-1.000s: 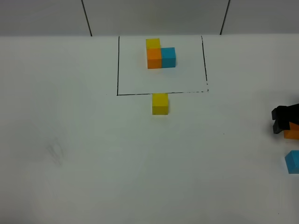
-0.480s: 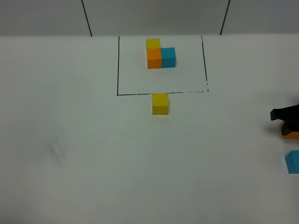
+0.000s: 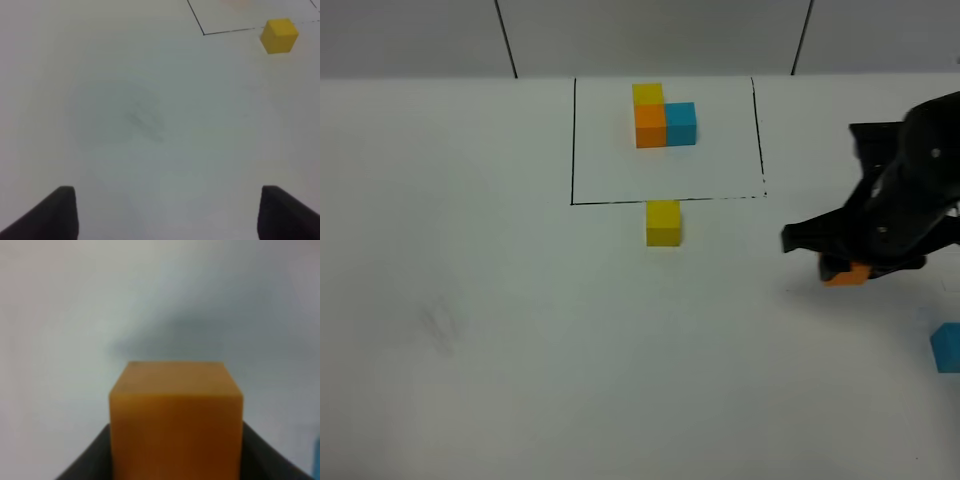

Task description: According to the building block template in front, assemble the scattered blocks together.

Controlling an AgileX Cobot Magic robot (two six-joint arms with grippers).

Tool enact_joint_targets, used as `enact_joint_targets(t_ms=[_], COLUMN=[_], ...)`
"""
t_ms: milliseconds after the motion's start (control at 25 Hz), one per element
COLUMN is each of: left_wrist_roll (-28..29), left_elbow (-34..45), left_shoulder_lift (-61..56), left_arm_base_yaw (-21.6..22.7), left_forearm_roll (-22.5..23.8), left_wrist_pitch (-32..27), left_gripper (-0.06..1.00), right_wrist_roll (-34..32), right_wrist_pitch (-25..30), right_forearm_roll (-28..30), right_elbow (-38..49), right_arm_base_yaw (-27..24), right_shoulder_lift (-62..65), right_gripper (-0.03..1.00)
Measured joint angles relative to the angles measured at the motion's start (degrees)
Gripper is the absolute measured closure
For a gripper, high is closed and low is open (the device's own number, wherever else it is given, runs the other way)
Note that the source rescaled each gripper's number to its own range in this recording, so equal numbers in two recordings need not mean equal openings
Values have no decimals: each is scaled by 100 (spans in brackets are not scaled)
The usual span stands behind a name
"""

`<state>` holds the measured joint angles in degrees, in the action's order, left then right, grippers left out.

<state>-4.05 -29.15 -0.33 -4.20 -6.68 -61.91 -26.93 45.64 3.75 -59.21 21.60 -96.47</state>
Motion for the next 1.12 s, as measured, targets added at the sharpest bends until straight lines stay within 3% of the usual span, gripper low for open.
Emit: enact_joint_targets(t_ms=[240, 360, 720, 1120], left_wrist_roll=[0, 0, 12, 12], left_elbow=[0, 0, 0, 0], left_shoulder_lift=[0, 0, 0, 0], left_arm_base_yaw=[0, 0, 0, 0], left_forearm_roll=[0, 0, 473, 561], left_wrist_pitch=[0, 0, 0, 0], left_gripper=[34, 34, 34, 34], right_wrist_roll=[-2282, -2687, -2643, -2603], right_wrist_pitch=[376, 407, 493, 183], right_forearm_roll=[953, 1026, 815, 809], right_elbow=[-585, -1065, -2423, -2542], right_arm_base_yaw=[1546, 1969, 2428, 2367], right_shoulder_lift=[-465, -863, -1960, -2355], right_gripper=[97, 97, 97, 97])
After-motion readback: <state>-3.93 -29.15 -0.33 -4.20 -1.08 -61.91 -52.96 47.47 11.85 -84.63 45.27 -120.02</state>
